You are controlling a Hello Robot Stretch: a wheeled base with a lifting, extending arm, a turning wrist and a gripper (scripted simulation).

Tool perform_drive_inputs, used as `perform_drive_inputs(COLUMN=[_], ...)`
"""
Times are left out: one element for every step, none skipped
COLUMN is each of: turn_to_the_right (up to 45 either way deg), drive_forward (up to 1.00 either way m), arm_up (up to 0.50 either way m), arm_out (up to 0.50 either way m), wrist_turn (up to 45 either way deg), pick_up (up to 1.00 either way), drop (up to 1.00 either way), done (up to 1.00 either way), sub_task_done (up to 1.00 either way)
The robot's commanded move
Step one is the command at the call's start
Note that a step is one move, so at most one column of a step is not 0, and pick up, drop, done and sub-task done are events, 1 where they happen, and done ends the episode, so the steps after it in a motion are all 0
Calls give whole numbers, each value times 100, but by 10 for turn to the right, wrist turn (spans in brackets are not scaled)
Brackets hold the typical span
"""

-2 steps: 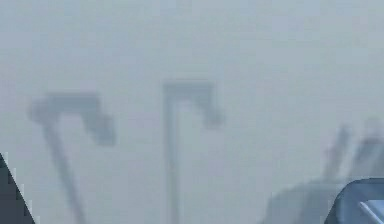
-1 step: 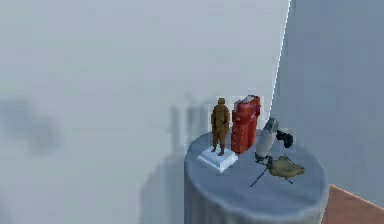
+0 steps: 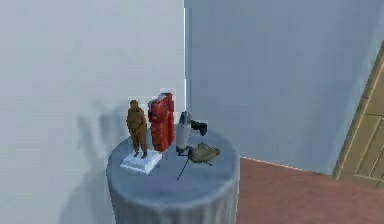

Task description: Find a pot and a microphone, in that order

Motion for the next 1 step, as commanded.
perform_drive_inputs(turn_to_the_right=[0], drive_forward=[0], arm_up=[0], arm_out=[0], wrist_turn=[0], pick_up=[0], drop=[0], done=[100], sub_task_done=[0])
